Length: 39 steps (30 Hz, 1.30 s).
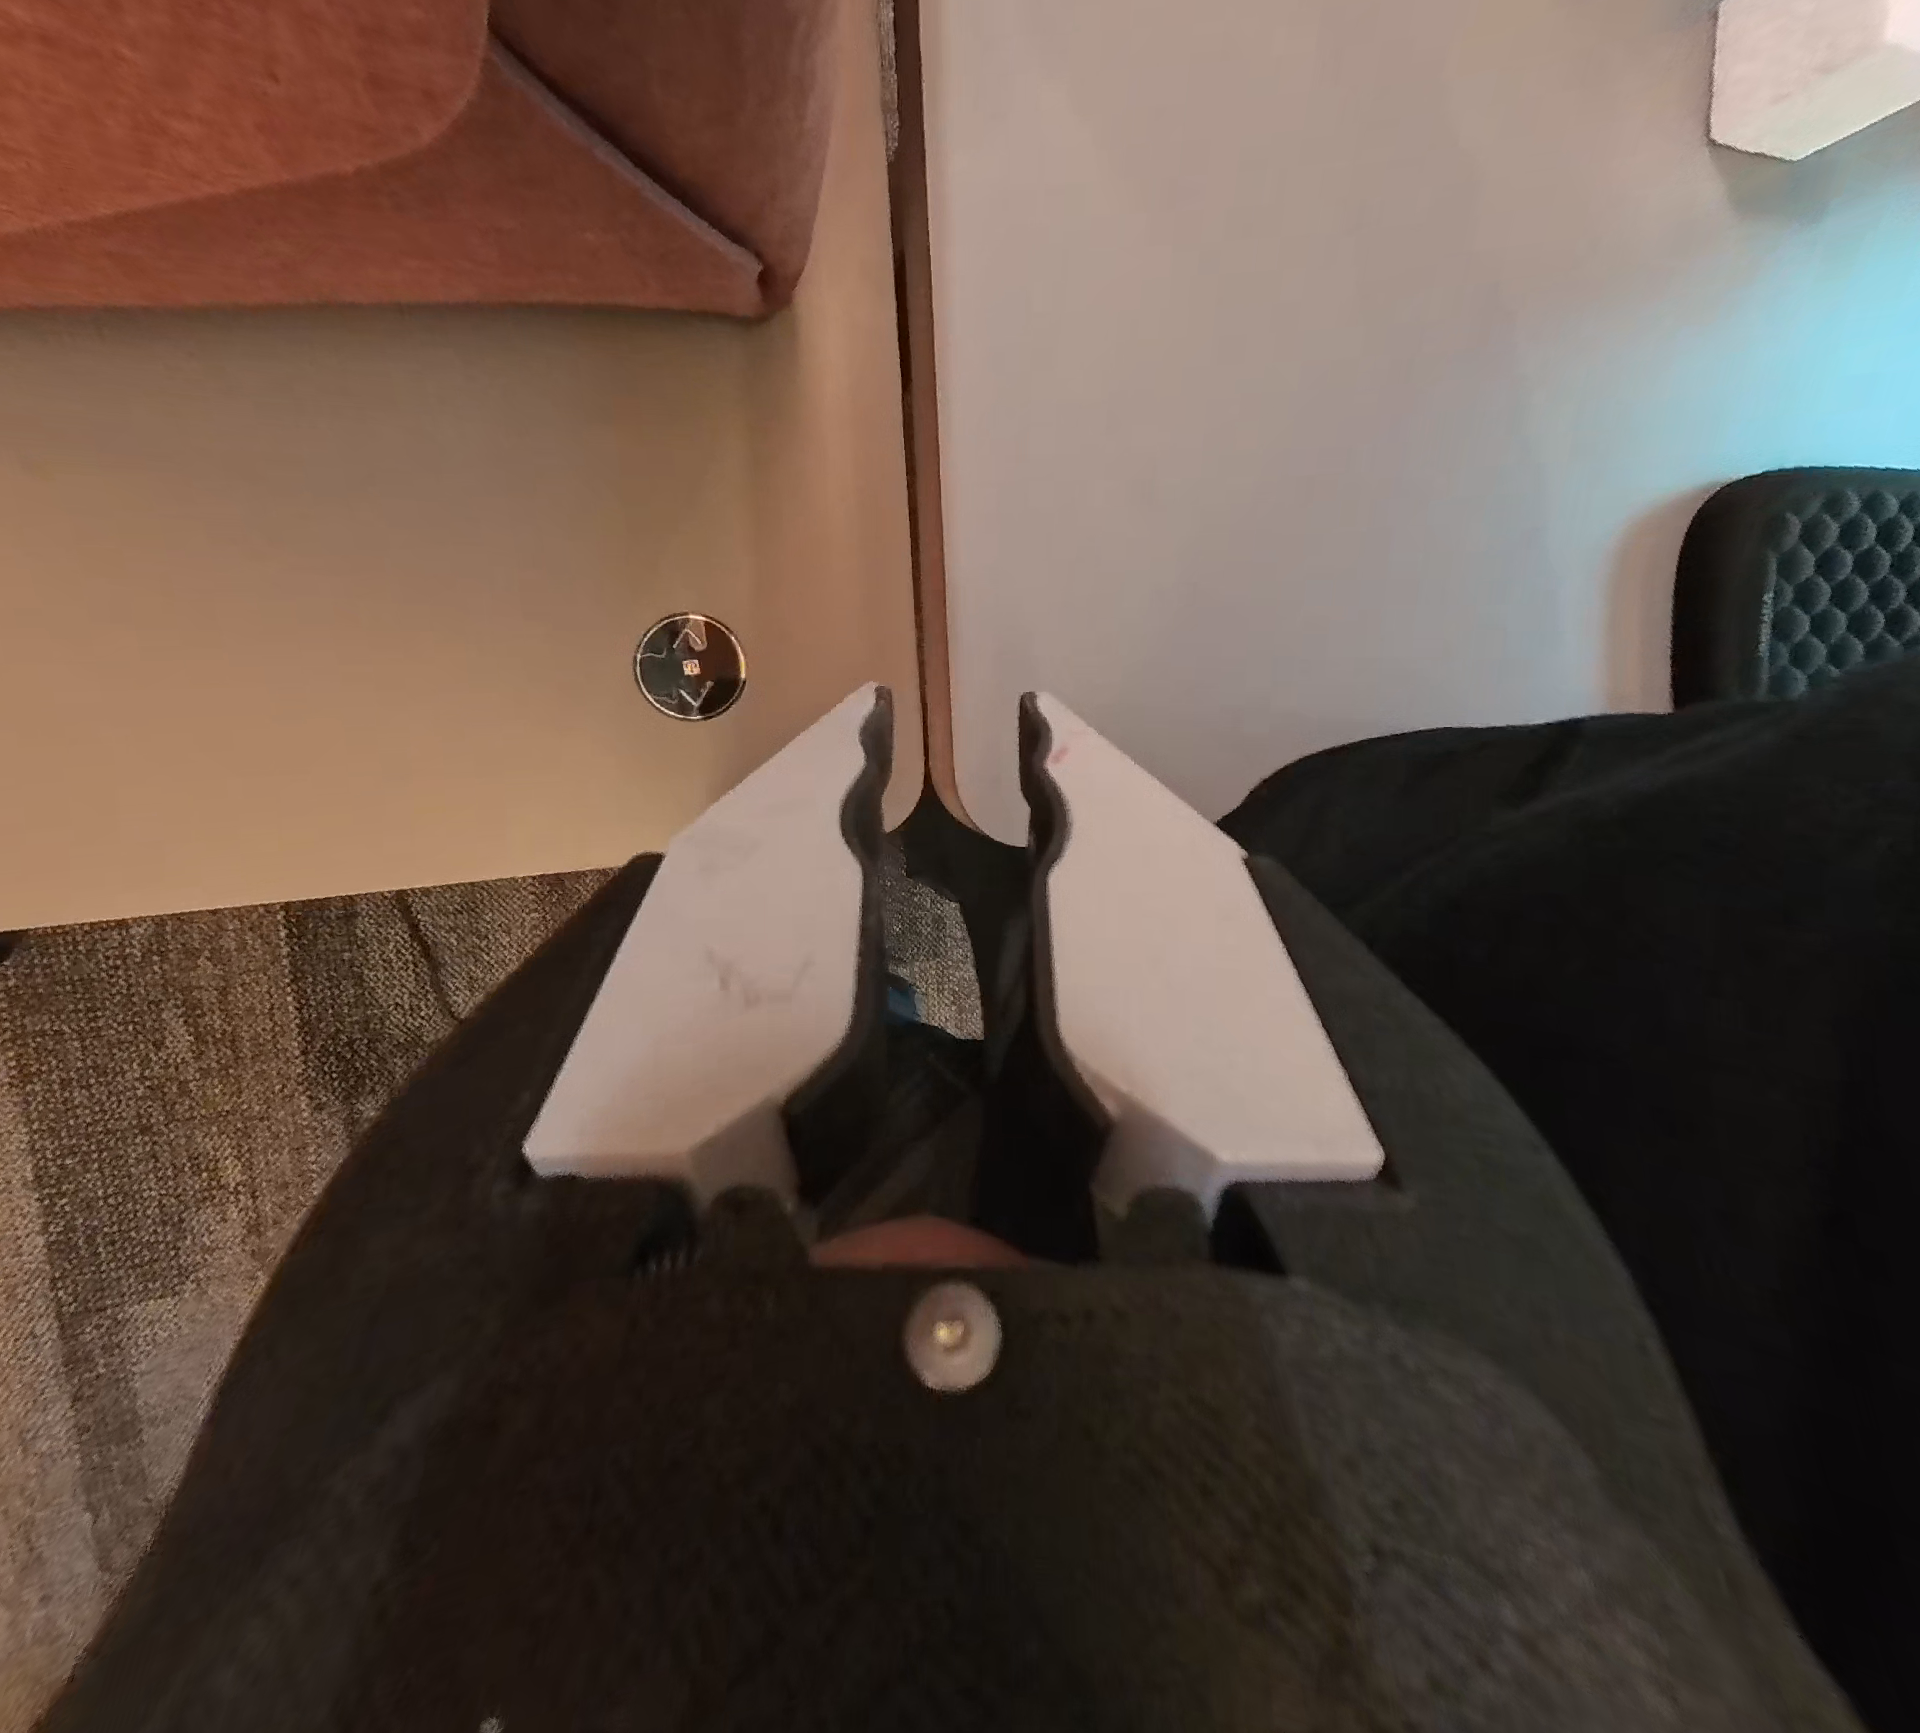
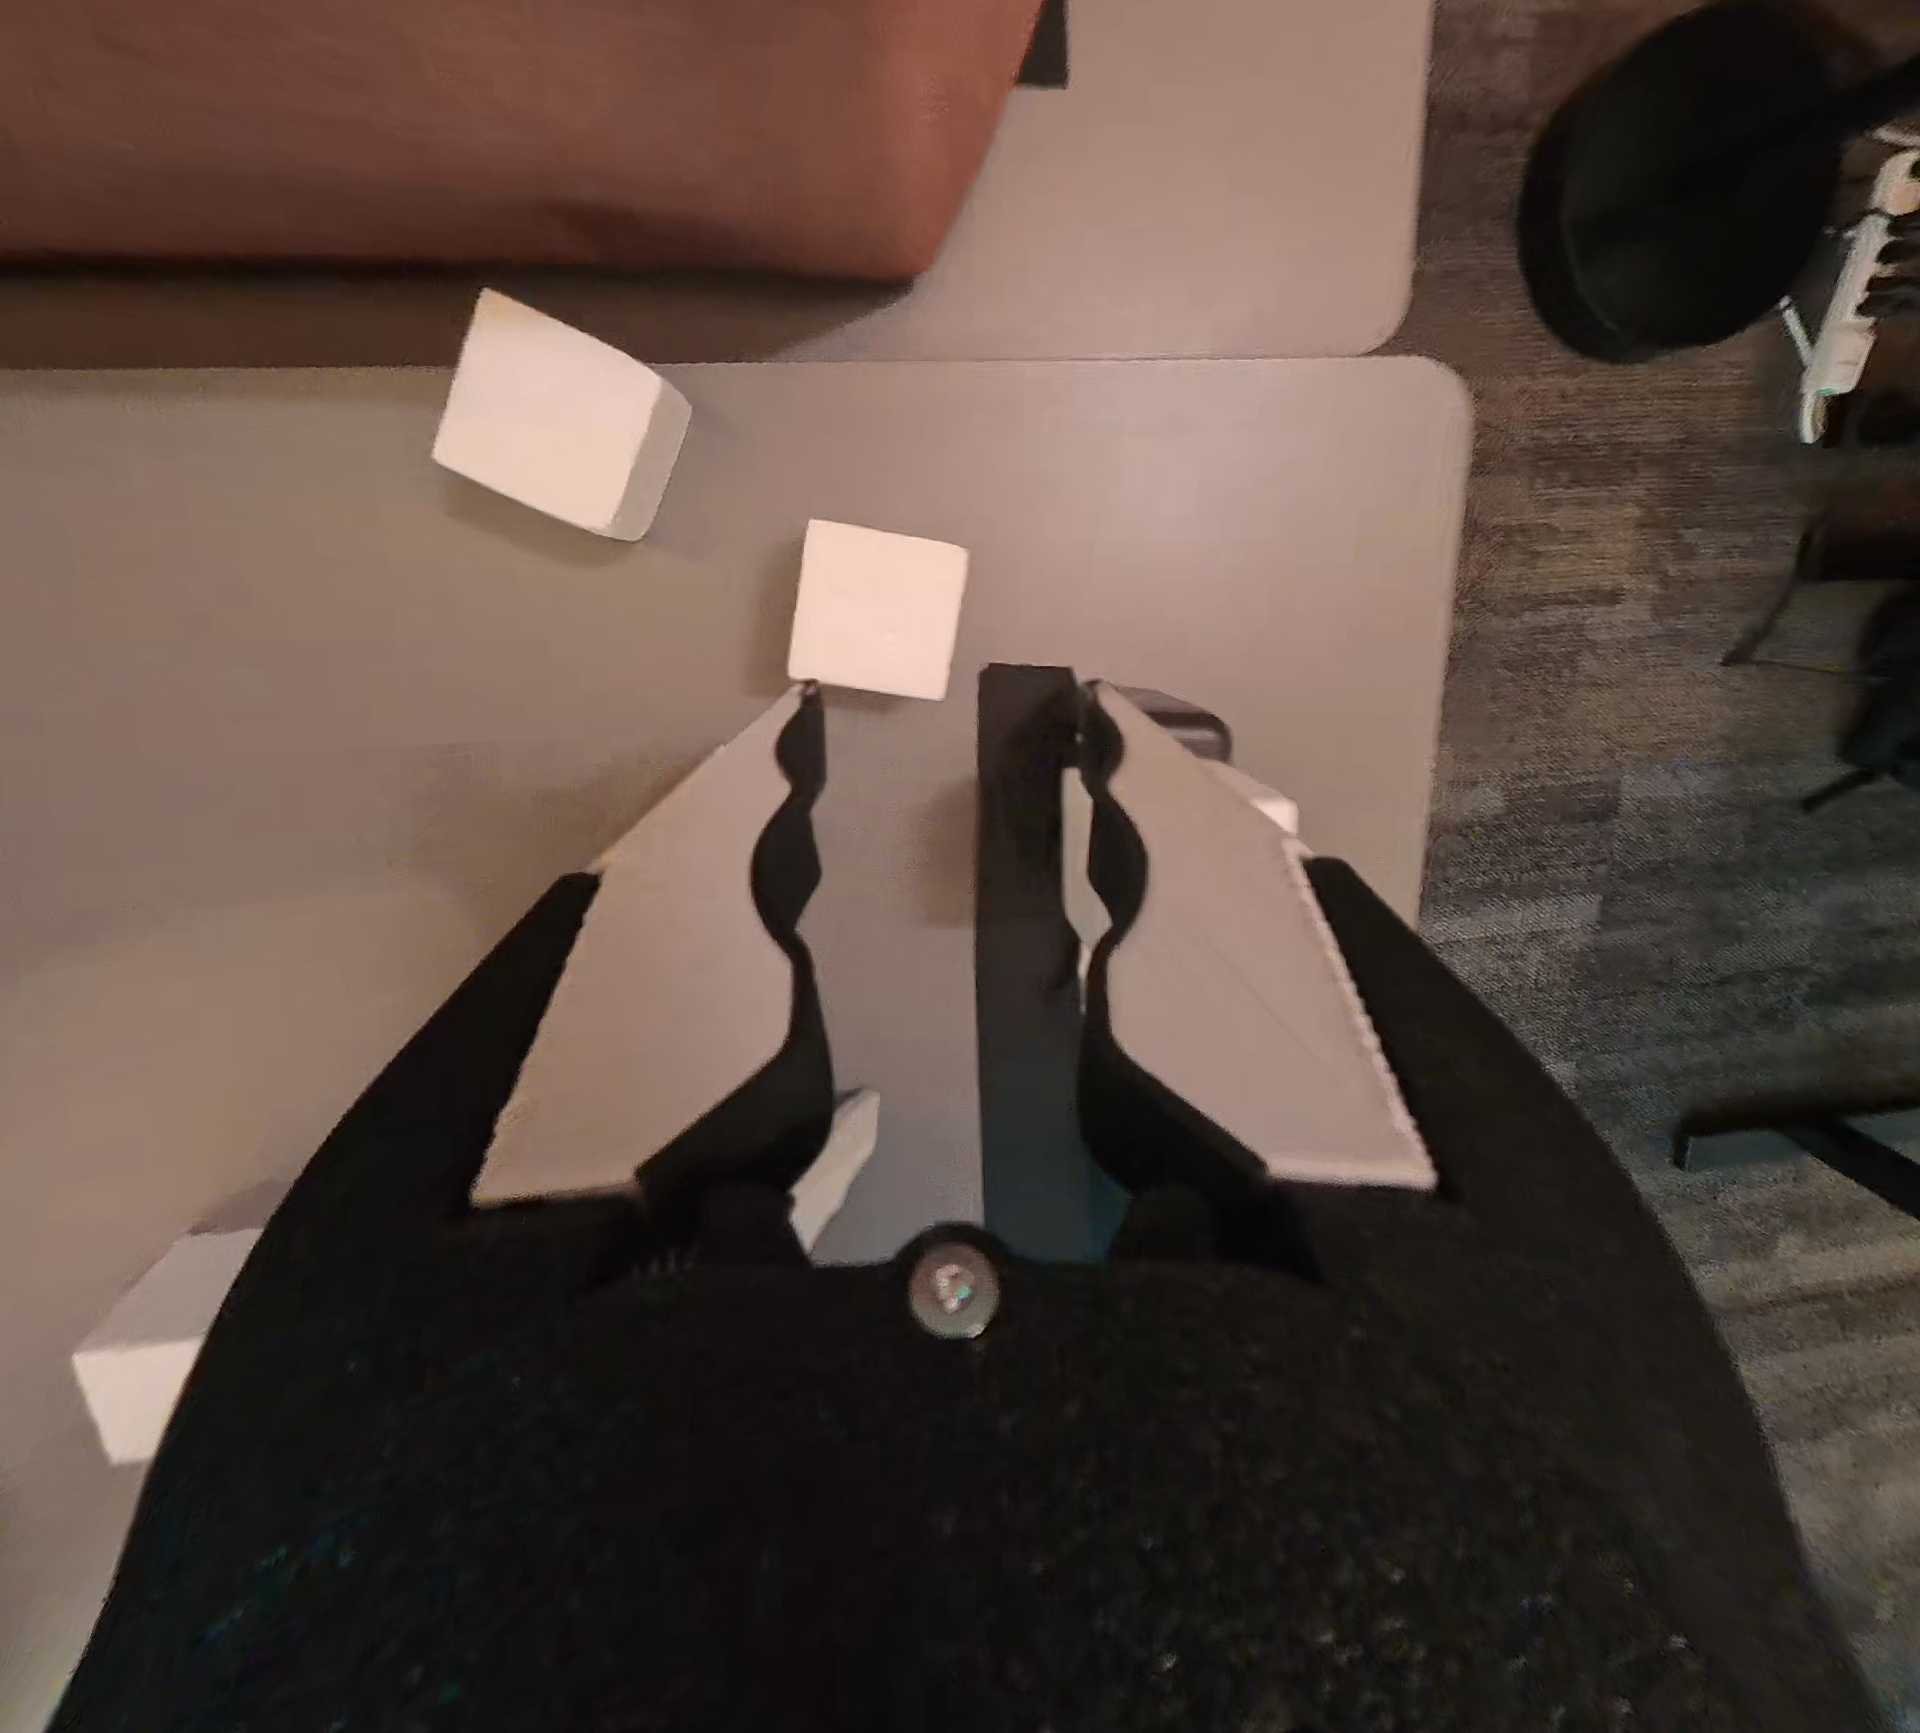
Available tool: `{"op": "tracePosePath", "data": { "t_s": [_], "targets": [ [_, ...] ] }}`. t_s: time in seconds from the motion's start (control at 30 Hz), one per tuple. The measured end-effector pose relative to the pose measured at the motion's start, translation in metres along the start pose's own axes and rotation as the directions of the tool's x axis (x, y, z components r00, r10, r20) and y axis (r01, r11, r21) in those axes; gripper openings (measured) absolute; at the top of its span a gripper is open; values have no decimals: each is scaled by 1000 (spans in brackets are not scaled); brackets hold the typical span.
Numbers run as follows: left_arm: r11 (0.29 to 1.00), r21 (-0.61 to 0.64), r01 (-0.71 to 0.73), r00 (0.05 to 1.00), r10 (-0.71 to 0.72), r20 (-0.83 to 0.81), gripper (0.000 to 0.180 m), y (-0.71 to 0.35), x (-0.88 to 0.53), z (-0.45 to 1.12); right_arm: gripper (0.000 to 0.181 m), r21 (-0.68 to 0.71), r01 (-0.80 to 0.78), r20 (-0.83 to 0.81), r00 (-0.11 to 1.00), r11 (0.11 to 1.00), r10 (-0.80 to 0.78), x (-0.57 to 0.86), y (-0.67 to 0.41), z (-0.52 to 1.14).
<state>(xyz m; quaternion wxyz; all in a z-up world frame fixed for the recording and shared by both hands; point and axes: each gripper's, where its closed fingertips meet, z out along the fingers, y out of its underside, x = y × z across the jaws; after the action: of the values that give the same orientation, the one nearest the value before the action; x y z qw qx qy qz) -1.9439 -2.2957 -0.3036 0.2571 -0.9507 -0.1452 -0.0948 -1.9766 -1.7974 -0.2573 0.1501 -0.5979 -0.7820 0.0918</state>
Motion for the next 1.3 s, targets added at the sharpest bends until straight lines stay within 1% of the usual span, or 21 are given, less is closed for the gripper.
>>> {"op": "tracePosePath", "data": {
  "t_s": [0.1,0.2,0.3,0.33,0.37,0.47,0.57,0.7,0.83,1.0,1.1,1.3],
  "targets": [
    [1000,4,-6,1000,6,15,22,2,-2,-4,73,-105,-16,9,1000,994,17,-15,10,45],
    [1000,10,24,999,-24,22,22,9,-5,-8,68,-177,-38,16,999,983,41,-22,25,83],
    [999,18,48,998,-49,27,21,13,-7,-11,69,-241,-80,71,993,967,99,-35,37,105],
    [998,21,52,998,-52,28,21,13,-7,-12,58,-238,-84,79,991,968,105,-37,36,107],
    [998,22,53,998,-53,28,21,13,-7,-12,57,-225,-85,82,991,971,105,-39,33,105],
    [999,22,48,999,-48,26,21,13,-5,-11,57,-181,-70,69,994,981,84,-34,22,78],
    [999,23,48,999,-48,17,21,13,-3,-9,57,-136,-22,28,999,990,26,-12,15,28],
    [999,23,46,999,-46,5,21,12,-1,-6,57,-113,-2,-22,1000,994,-1,33,19,-36],
    [999,23,40,999,-40,1,21,8,2,-3,57,-137,3,-24,1000,991,-6,60,35,-53],
    [999,7,32,999,-32,19,21,10,1,-4,57,-204,61,2,998,977,-62,68,57,-31],
    [999,3,51,998,-51,36,21,13,-2,-7,57,-230,101,24,995,968,-98,65,67,-20],
    [998,-16,60,997,-59,42,21,13,-1,-5,59,-201,97,34,995,975,-92,66,69,0]
  ]
}}
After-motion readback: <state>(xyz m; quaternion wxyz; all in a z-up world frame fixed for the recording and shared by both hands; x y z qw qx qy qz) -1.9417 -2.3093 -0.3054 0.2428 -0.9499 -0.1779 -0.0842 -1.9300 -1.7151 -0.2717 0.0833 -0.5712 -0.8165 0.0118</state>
